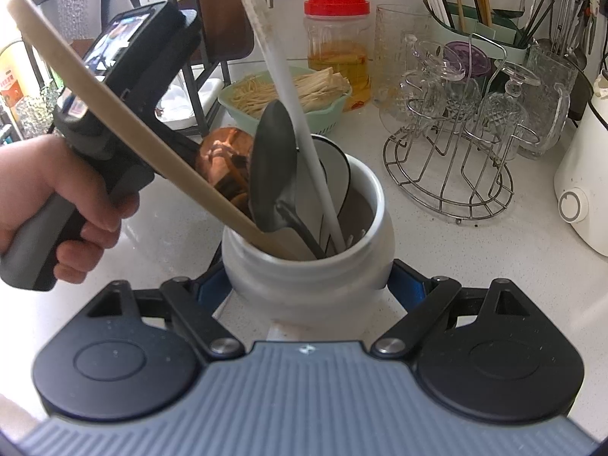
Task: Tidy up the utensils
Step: 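Close the left gripper on the black chopstick, then open the left gripper around the black chopstick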
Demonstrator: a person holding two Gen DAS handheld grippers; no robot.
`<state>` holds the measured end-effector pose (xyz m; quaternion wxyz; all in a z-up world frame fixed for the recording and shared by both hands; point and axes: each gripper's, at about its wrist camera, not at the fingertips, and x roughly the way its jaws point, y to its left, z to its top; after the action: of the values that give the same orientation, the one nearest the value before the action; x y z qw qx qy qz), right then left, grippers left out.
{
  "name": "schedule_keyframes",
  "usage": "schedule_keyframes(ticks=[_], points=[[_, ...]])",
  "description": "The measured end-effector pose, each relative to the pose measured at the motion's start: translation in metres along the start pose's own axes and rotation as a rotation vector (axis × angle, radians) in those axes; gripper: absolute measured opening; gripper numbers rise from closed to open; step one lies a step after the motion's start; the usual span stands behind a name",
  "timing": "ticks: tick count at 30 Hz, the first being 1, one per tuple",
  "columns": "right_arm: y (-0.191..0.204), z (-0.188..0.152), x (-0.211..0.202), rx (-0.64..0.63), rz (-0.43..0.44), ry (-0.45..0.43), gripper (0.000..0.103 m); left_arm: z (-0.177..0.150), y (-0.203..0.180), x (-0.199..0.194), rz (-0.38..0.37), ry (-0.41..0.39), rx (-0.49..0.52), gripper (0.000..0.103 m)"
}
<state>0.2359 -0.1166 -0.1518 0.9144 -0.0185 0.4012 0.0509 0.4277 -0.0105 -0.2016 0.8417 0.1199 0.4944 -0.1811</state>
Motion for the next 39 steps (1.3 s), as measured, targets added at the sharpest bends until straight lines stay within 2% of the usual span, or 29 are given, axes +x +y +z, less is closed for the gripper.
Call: schedule_keyframes(ticks=[1,2,3,6,15,30,39], points=[[0.0,0.0,0.0,0.0,0.0,0.0,0.09,0.0,0.0,0.0,0.004,0.003,-0.004,0.032],[0.0,0.0,0.0,0.0,0.0,0.0,0.09,0.0,-0.001,0.0,0.006,0.003,-0.001,0.023],[0.0,0.0,0.0,0.0,0.0,0.0,0.09,-0.001,-0.002,-0.001,0.012,0.003,0.006,0.009],[0.0,0.001,0.001,-0.001,0.002,0.0,0.09,-0.003,-0.003,-0.001,0.02,0.009,0.006,0.006],[-0.003,0.002,0.001,-0.015,0.018,0.001,0.09,-0.031,0.006,-0.019,0.026,0.033,-0.073,0.005],[-0.001,-0.014,-0.015,-0.096,0.1,0.004,0.09,-0.104,0.017,-0.062,0.057,0.069,-0.225,0.005],[-0.001,-0.019,-0.02,-0.094,0.104,-0.006,0.09,-0.108,0.022,-0.07,0.062,0.077,-0.253,0.008]])
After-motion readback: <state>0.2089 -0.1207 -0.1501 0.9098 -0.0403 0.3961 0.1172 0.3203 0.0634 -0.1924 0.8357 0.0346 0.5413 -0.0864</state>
